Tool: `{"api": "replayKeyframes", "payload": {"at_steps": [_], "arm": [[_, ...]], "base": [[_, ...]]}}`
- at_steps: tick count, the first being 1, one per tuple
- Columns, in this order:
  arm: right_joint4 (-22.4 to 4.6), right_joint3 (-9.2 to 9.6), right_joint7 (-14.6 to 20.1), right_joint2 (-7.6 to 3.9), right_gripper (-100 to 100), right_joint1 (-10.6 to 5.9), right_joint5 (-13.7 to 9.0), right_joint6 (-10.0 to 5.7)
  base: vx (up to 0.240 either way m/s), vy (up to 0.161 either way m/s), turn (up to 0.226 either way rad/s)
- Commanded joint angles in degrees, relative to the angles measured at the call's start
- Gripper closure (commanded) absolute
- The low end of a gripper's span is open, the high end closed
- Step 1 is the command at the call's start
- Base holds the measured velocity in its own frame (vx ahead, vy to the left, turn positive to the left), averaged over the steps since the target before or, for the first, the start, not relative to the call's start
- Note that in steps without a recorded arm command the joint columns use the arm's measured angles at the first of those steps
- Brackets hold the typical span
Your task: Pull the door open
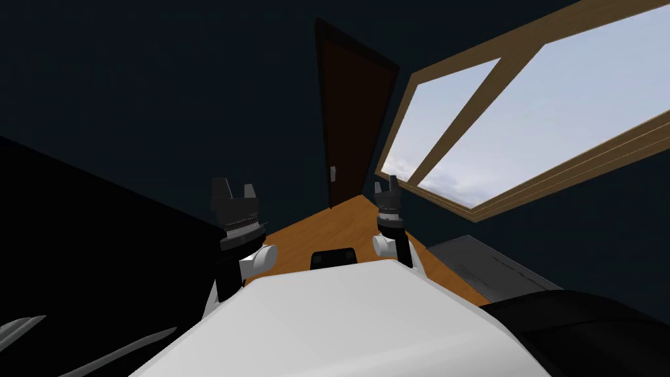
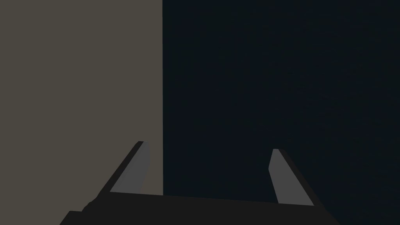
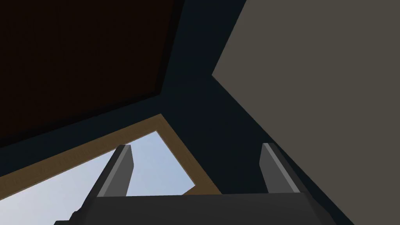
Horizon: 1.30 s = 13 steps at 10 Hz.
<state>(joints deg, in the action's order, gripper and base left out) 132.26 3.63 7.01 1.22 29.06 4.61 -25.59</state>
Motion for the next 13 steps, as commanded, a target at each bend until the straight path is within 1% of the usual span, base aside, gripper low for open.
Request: {"api": "replayKeyframes", "payload": {"at_steps": [1, 2, 3, 4, 5, 8, 13], "arm": [[-1.8, -0.03, 1.4, -0.54, -100, -0.96, -1.3, 0.11], [-2.5, -0.04, 2.0, -0.75, -100, -1.37, -1.8, 0.16], [-4.3, -0.07, 3.3, -1.22, -100, -2.32, -3.0, 0.26], [-5.4, -0.08, 4.2, -1.50, -100, -2.92, -3.8, 0.33], [-7.8, -0.12, 6.0, -2.07, -100, -4.19, -5.5, 0.47], [-12.0, -0.19, 9.2, -2.99, -100, -6.49, -8.5, 0.73], [-20.2, -0.31, 15.7, -4.56, -100, -11.03, -14.5, 1.25]], "base": [[0.045, -0.025, 0.103], [0.072, -0.044, 0.112], [0.088, -0.044, 0.124], [0.101, -0.043, 0.134], [0.132, -0.055, 0.188], [0.089, -0.065, 0.130], [0.089, -0.065, 0.145]]}}
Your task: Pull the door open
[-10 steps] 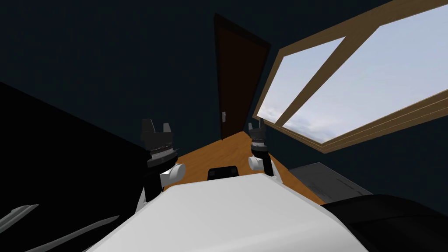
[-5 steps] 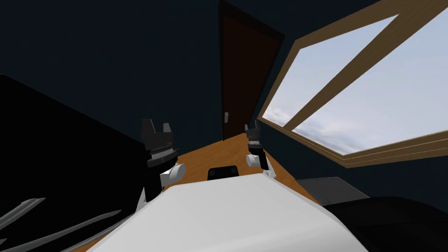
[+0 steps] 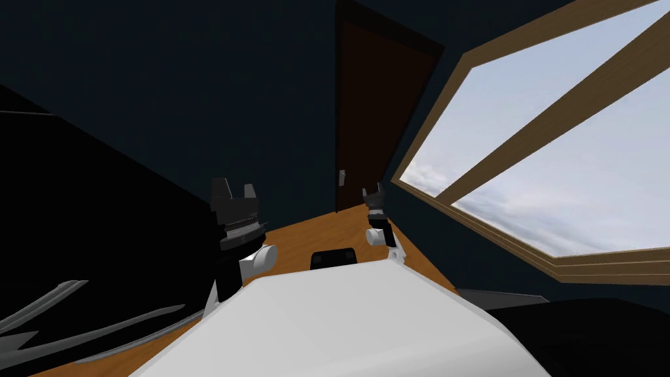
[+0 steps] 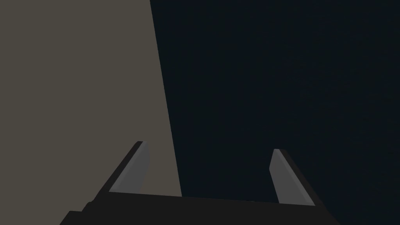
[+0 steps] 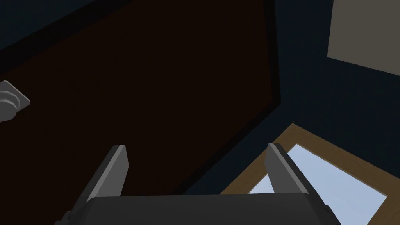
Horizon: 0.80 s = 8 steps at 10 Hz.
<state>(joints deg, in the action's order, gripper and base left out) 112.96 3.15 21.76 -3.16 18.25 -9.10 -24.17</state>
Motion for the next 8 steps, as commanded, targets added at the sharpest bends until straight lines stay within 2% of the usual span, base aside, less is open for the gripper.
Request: {"api": "replayKeyframes", "payload": {"at_steps": [1, 3, 4, 7, 8], "arm": [[-2.9, 0.14, 2.4, -0.49, -100, -1.19, -2.0, -0.06], [-6.2, 0.08, 5.3, -1.08, -100, -3.23, -4.7, 0.17], [-6.7, 0.08, 5.3, -1.08, -100, -3.23, -4.7, 0.17], [-11.9, -0.01, 9.7, -1.92, -100, -6.35, -8.8, 0.53], [-12.5, -0.01, 9.7, -1.92, -100, -6.35, -8.8, 0.53]], "base": [[0.087, -0.081, 0.163], [0.081, -0.070, 0.170], [0.055, -0.054, 0.063], [0.053, -0.068, 0.158], [0.046, -0.060, 0.052]]}}
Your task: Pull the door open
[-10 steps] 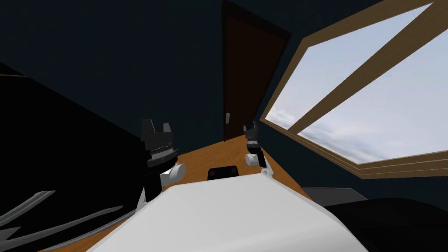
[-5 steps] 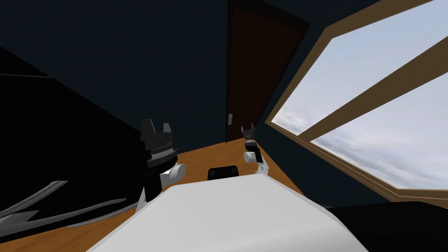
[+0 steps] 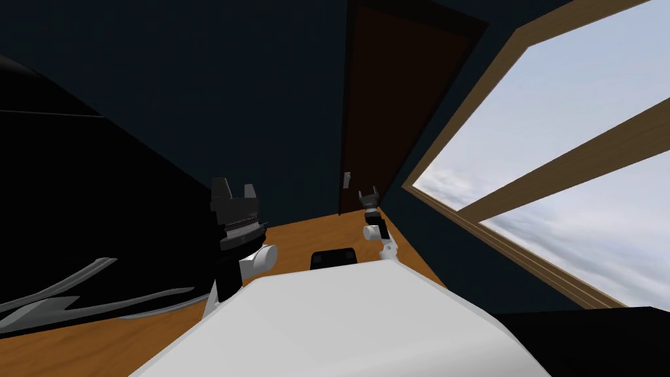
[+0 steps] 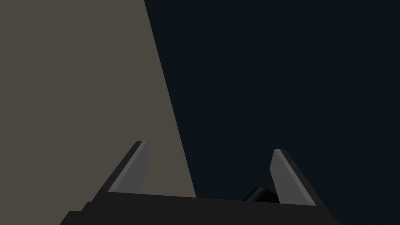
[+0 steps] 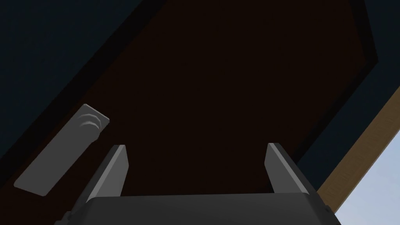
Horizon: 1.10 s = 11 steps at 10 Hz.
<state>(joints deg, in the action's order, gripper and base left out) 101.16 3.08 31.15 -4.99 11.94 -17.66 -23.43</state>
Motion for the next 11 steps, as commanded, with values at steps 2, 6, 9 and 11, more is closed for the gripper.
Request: {"api": "replayKeyframes", "payload": {"at_steps": [2, 6, 9, 11], "arm": [[-4.4, 0.00, 3.3, -0.62, -100, -2.14, -3.0, 0.02], [-10.3, -0.09, 7.8, -1.35, -100, -5.25, -7.1, 0.37], [-15.9, -0.18, 12.1, -2.00, -100, -8.26, -11.0, 0.71], [-17.7, -0.20, 13.4, -2.20, -100, -9.21, -12.3, 0.82]], "base": [[0.055, -0.062, 0.140], [0.058, -0.066, 0.125], [0.062, -0.102, 0.175], [0.062, -0.086, 0.102]]}}
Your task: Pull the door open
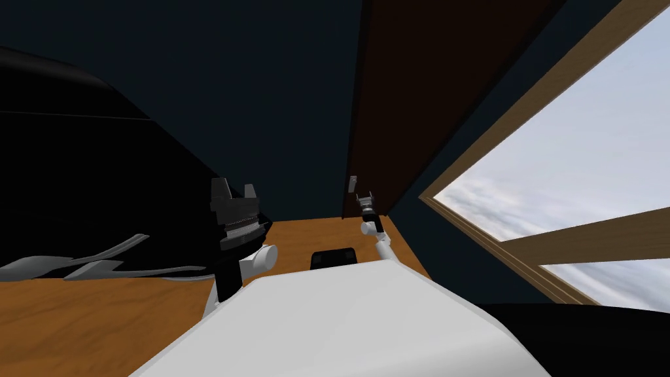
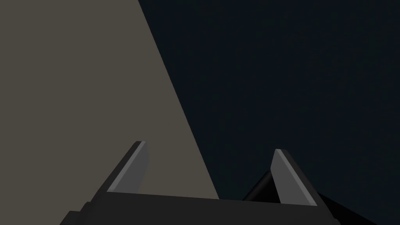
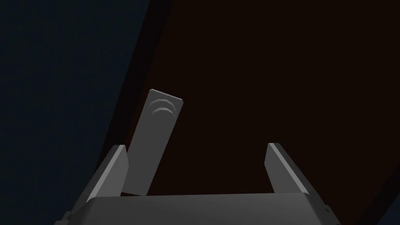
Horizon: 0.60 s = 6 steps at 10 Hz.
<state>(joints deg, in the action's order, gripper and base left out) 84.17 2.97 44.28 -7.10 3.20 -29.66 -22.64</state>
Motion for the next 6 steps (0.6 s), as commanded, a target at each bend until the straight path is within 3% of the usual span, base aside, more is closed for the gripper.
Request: {"api": "replayKeyframes", "payload": {"at_steps": [1, 6], "arm": [[-2.4, -0.12, 1.6, -0.29, -100, -1.43, -1.5, 0.14], [-10.2, -0.23, 7.6, -1.09, -100, -5.59, -7.0, 0.61]], "base": [[0.036, -0.044, 0.086], [0.053, -0.079, 0.145]]}}
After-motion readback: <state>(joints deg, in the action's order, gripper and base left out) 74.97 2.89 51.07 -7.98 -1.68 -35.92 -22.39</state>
